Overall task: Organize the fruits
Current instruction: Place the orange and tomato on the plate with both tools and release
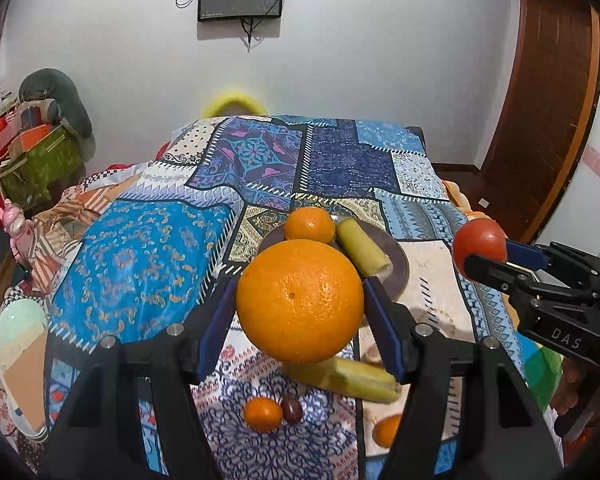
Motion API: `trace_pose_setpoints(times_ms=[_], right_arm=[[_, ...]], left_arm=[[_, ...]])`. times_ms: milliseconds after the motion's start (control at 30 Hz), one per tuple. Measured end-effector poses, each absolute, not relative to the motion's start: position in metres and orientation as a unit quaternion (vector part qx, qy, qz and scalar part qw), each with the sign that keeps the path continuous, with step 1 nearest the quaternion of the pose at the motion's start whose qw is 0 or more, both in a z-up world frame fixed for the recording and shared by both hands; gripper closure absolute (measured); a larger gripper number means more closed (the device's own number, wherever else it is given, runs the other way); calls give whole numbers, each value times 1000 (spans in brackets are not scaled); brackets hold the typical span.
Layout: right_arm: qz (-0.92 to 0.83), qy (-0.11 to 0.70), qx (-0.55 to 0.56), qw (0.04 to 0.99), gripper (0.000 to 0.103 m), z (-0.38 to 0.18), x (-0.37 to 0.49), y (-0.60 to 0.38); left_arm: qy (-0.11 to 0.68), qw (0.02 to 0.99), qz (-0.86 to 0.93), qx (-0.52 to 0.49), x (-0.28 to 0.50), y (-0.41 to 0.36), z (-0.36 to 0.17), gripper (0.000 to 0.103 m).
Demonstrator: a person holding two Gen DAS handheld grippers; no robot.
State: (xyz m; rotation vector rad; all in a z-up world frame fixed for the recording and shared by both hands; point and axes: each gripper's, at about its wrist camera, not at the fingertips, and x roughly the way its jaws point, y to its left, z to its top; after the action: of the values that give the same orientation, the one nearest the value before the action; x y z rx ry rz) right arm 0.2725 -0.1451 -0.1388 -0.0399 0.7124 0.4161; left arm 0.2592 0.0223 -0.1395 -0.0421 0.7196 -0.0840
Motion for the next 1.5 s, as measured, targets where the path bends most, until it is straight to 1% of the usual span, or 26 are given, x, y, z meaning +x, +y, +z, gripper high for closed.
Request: trace_pose_setpoints(times_ms=[500,800,1067,1367,1500], right_arm=[[220,356,-47,907,59,-159,319,-115],[234,378,-69,893,59,-183,345,-97],[249,398,-88,878,59,-199,360,-85],[264,408,-80,870,59,-202,365,-85],[267,406,-77,871,58,-200,363,-87]], left_arm=[[360,932,-45,-19,311,29,-160,39],[388,920,-47,-19,341,33,-190,39],[417,906,-60,-43,362,42,-213,39],[431,899,-60,-48,374,43,-222,39],[407,910,-59,-44,370,42,-211,37]])
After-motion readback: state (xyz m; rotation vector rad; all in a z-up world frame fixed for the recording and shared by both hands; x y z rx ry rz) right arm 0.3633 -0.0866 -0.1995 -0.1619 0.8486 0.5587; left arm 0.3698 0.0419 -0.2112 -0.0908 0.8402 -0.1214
